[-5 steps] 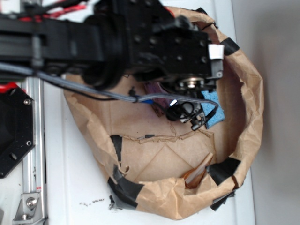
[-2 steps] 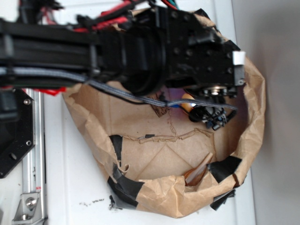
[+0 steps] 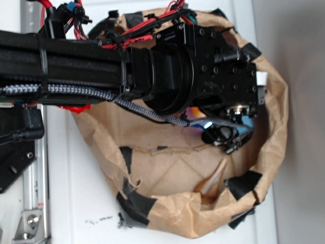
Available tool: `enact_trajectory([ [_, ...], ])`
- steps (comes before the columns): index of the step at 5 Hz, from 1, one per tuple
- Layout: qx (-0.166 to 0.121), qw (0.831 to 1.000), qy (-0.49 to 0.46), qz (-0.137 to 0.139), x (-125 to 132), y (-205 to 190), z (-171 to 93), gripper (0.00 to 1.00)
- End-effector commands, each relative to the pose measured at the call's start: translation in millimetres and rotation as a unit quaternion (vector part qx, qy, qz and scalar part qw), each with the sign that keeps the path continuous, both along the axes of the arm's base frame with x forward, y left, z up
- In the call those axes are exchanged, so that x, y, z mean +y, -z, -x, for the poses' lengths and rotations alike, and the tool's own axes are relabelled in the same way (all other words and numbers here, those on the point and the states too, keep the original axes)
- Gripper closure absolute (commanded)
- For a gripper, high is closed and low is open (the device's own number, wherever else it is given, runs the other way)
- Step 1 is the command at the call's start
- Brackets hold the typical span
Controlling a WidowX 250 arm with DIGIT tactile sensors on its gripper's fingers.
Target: Grab the yellow duck.
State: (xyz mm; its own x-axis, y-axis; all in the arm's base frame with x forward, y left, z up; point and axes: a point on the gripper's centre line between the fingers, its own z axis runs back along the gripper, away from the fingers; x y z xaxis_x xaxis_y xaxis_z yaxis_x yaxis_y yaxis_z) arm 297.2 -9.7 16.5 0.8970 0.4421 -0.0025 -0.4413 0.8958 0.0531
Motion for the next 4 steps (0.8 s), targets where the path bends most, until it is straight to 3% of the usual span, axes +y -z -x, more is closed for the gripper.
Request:
enact_trajectory([
  [1,-0.013,0.999,0.036,0.003,-10,-7,8,1.00],
  [4,-0.022,0.997,0.066,-0.025,13,-16,2,1.00],
])
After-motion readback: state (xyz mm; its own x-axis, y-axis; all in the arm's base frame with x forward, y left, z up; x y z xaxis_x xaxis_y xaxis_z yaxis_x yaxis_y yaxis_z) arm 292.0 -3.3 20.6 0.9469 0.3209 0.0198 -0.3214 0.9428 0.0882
